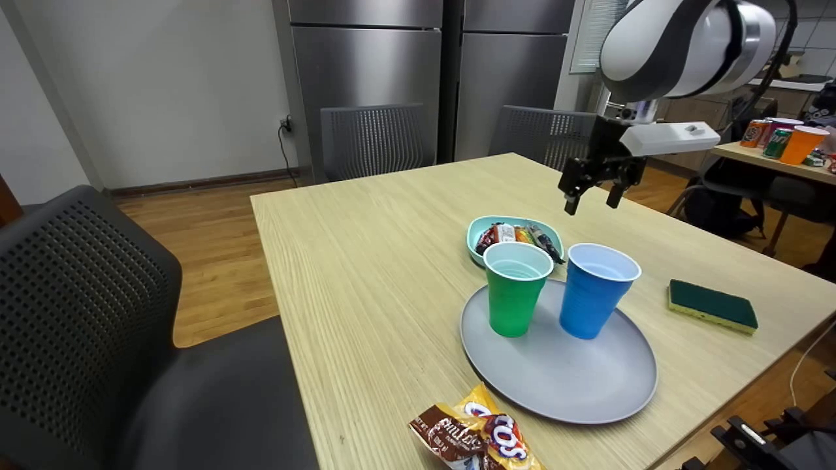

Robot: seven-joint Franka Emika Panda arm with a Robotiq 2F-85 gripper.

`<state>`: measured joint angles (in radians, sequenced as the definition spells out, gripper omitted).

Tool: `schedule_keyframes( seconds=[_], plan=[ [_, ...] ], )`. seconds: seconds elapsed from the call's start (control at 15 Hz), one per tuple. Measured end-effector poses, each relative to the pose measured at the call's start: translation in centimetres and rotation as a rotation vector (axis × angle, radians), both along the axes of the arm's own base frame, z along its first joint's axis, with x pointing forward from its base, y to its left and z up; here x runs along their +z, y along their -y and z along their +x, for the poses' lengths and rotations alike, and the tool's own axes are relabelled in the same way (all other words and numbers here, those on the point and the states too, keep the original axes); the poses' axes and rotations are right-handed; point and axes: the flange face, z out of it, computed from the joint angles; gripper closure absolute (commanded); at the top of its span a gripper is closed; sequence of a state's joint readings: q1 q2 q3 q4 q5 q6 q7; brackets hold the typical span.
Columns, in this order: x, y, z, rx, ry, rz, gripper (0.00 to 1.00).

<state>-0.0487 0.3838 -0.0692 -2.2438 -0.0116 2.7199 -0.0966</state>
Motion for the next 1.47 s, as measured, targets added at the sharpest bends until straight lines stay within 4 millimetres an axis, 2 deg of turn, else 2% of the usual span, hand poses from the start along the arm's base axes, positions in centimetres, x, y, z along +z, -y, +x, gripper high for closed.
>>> schedule_keyframes(
  seconds=[0.33, 0.67, 1.47],
  plan=[
    [3.2, 2.8, -2.6, 0.076, 0.014, -0.009, 0.0],
    [5.5, 4.5, -4.4, 0.092, 0.027, -0.015, 0.0],
    [6.0, 5.0, -4.8, 0.087, 0.029, -0.016, 0.0]
  ],
)
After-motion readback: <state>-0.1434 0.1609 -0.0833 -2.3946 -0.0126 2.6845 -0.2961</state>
